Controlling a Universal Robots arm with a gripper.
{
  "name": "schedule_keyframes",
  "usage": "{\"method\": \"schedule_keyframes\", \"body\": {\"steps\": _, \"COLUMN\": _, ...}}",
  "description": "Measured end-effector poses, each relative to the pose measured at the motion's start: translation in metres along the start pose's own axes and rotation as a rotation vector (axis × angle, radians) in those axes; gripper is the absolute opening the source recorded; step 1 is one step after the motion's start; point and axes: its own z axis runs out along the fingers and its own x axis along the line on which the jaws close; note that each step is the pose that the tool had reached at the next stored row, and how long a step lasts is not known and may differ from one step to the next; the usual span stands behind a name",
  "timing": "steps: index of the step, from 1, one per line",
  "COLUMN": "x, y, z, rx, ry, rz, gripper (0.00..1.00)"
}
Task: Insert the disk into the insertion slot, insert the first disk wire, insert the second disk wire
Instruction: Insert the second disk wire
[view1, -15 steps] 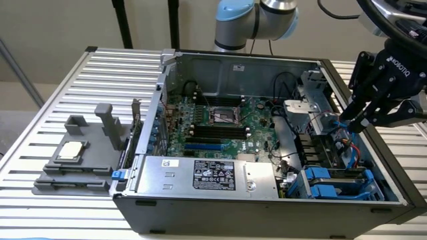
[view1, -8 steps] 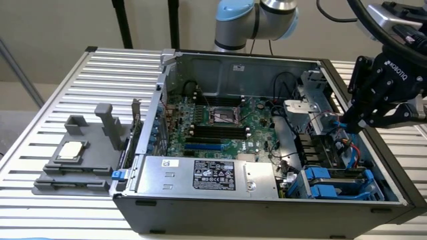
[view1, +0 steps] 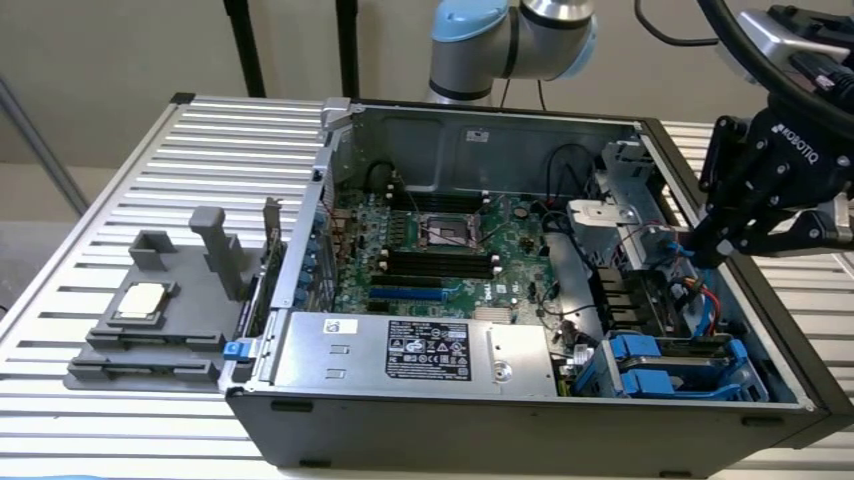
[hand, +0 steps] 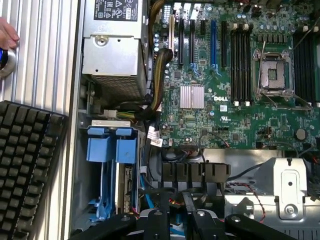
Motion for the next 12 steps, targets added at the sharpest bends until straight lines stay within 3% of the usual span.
{"method": "schedule_keyframes", "body": {"steps": 12, "x": 0.021, "y": 0.0075, "z": 0.0002, "rx": 0.0003, "ry": -0.0010, "rz": 0.010, "gripper": 0.22}}
